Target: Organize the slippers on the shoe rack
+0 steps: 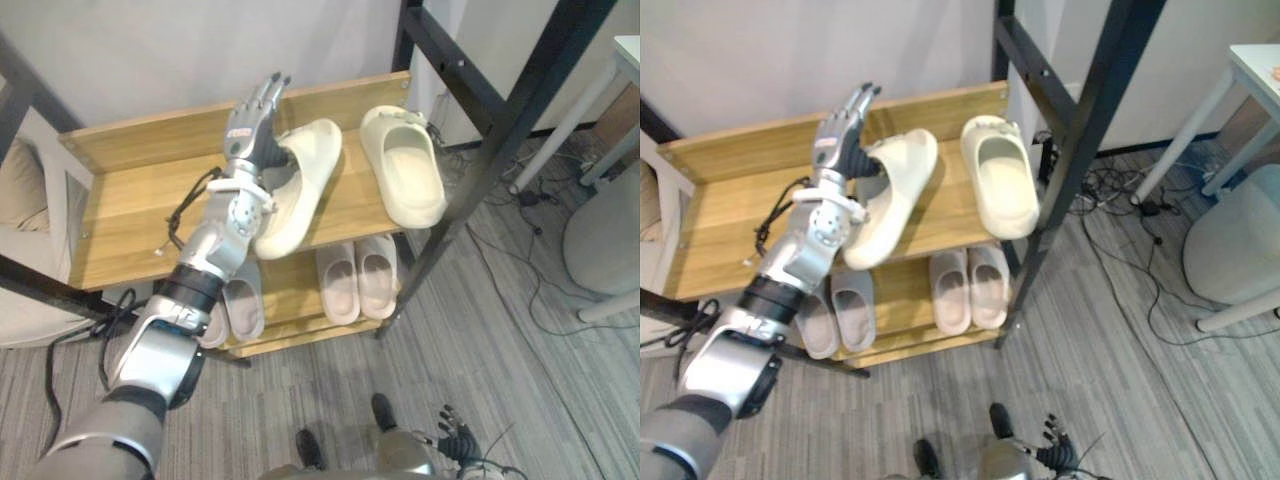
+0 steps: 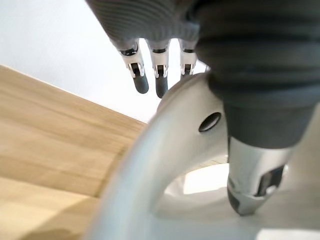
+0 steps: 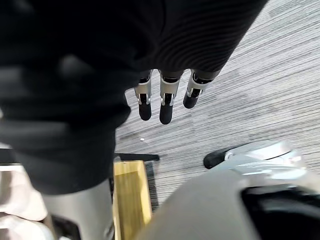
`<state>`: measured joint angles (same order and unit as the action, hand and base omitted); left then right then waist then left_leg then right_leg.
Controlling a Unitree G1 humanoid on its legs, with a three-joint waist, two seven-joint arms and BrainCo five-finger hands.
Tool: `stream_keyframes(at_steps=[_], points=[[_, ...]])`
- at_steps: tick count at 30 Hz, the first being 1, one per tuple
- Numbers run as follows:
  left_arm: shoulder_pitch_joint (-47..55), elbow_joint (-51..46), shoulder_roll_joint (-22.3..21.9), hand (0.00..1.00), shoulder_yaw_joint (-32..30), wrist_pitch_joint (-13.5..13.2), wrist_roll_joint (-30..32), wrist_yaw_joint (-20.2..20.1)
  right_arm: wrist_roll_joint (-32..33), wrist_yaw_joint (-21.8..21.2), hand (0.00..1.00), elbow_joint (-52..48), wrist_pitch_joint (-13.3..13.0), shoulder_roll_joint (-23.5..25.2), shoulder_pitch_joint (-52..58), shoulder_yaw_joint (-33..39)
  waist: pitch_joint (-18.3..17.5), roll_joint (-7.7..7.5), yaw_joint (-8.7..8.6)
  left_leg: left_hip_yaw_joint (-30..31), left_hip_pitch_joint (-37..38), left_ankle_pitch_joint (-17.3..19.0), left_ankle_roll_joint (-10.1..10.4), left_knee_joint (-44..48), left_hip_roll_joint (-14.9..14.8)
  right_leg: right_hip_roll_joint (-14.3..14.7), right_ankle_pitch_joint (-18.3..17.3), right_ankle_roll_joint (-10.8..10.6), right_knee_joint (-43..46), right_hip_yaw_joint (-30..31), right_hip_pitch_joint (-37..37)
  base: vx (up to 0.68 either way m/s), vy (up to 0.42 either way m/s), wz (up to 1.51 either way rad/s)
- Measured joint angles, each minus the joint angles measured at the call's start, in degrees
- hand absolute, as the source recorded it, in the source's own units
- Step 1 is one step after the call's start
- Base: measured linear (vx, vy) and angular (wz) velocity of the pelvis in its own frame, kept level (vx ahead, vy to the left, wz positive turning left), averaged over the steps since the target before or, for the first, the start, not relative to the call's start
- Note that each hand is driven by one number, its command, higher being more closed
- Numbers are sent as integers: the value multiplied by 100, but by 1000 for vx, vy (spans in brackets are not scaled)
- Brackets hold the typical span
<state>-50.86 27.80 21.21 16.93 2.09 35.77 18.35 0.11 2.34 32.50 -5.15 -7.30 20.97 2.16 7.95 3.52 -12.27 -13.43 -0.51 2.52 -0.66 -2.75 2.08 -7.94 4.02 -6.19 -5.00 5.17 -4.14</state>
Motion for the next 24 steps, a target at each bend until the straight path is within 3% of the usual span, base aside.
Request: stream_keyframes(at_steps=[7, 13, 24], points=[[3, 0, -383, 0, -9, -1, -234, 6, 2, 15, 0, 107, -2, 5, -27, 59, -15, 18, 15, 23, 51, -15, -21, -16, 49, -41, -45, -57, 86, -32, 23, -5, -2, 2], [290, -7, -669, 0, -8, -3, -516, 24, 4, 61, 0, 377, 9, 7, -116, 205, -71, 102, 37, 207, 212, -62, -10, -76, 45, -17, -99, 35, 59, -276, 235, -9, -32, 15], [711, -431, -850, 0, -75, -43, -1085, 31, 2, 108, 0, 614, 70, -22, -246, 212, -88, 118, 120, 302, 401, -188, 41, -308, -55, 51, -102, 51, -4, -451, 424, -14, -46, 5]])
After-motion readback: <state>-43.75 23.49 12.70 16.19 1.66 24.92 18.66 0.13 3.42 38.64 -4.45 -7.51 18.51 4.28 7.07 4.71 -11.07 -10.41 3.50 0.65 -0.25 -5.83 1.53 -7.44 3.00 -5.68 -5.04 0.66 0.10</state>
